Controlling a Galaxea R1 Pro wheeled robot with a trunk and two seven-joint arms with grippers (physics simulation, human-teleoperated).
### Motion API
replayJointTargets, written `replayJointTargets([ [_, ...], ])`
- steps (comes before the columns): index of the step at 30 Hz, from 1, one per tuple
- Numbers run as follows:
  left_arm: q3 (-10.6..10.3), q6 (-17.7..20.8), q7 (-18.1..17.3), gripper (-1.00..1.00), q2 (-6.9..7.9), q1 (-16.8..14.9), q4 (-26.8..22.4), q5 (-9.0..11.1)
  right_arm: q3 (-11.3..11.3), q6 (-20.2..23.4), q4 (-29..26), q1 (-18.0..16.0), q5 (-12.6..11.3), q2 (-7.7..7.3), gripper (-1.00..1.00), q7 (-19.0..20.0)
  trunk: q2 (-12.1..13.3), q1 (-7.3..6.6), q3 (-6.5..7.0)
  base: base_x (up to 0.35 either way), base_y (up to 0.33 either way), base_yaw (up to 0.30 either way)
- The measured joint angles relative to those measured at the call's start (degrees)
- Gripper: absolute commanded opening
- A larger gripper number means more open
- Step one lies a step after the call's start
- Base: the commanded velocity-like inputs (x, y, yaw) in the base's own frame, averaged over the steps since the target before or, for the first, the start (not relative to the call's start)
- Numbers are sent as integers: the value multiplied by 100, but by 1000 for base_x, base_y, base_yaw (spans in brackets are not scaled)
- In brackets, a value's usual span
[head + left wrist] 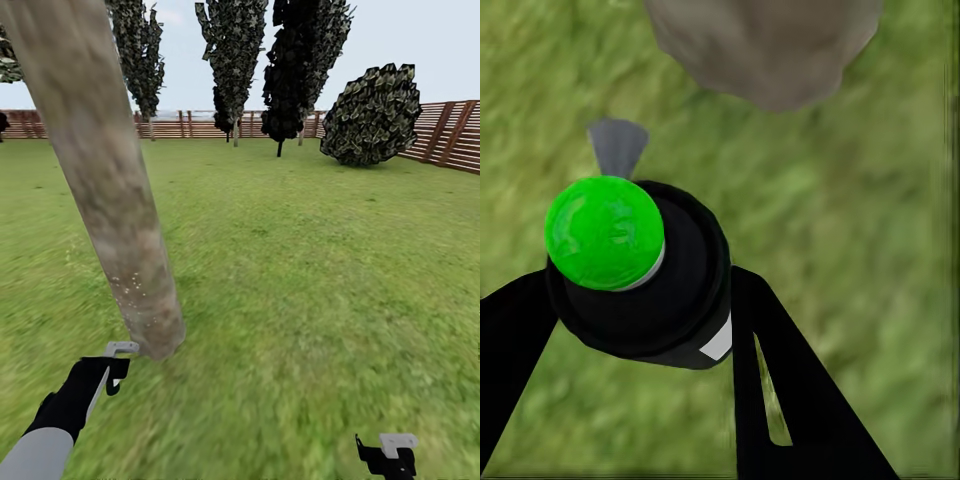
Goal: In the garden, pick up the pesticide atomizer on the floor and spray pesticide onto both trees until each tree trunk is fully covered.
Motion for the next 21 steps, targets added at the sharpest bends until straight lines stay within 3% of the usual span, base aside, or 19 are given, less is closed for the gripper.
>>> replayJointTargets([
  [6,-16,0,6,-100,-18,3,61,45,-3,0,0,0,-4,-1,100,0,0,0,0,-39,-274,2],
  [9,-3,-6,5,-100,-161,8,74,64,-4,0,0,0,-4,-1,100,0,0,0,0,23,-274,38],
  [12,6,-11,18,-100,-228,9,76,19,-4,0,0,0,-4,2,100,0,0,0,0,101,-274,229],
  [21,12,-13,24,-100,-235,9,78,15,5,0,0,0,-4,16,100,0,0,0,0,144,-267,276],
])
